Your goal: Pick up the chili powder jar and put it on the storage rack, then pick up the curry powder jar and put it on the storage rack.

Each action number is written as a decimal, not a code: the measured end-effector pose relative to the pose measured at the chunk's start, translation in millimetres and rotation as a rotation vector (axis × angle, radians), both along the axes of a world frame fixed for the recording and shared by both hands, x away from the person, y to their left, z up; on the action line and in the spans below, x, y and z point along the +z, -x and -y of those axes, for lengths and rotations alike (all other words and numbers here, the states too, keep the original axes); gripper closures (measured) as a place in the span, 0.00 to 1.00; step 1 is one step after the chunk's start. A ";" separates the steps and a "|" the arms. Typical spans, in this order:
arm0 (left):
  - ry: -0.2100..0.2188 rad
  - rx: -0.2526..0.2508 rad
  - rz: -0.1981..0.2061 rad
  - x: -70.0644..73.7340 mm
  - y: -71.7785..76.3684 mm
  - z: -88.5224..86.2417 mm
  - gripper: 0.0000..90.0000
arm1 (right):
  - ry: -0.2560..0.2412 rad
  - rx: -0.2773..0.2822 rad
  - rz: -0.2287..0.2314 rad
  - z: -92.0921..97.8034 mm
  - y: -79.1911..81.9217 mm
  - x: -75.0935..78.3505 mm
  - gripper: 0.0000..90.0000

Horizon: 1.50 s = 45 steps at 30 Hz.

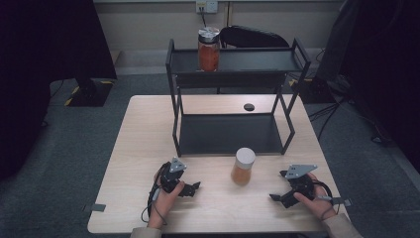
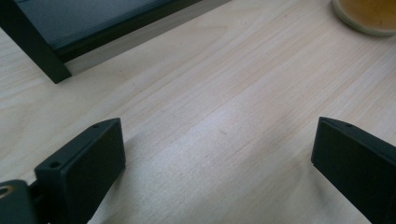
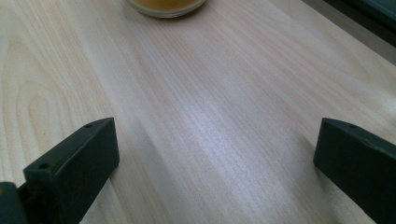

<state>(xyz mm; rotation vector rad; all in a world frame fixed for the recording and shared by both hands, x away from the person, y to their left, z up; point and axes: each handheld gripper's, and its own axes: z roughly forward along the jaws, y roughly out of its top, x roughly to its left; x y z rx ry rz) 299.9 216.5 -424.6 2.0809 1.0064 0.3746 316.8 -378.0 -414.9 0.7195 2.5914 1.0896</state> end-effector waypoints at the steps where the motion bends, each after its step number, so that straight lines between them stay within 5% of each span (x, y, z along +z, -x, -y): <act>1: 0.000 -0.002 -0.002 0.0 -0.1 -0.2 0.03 | 0.000 0.000 0.000 0.0 0.0 0.0 0.00; 6: -0.074 -0.035 0.016 3.1 -0.3 6.8 0.00 | 0.000 0.000 0.000 0.0 0.0 0.0 0.00; 33: -0.074 -0.029 0.019 2.5 1.5 8.2 0.00 | 0.002 -0.002 -0.001 -1.1 -0.2 0.4 0.00; 45: -0.075 -0.028 0.020 2.5 1.6 8.3 0.00 | 0.043 0.015 0.008 -8.0 -2.6 11.5 0.02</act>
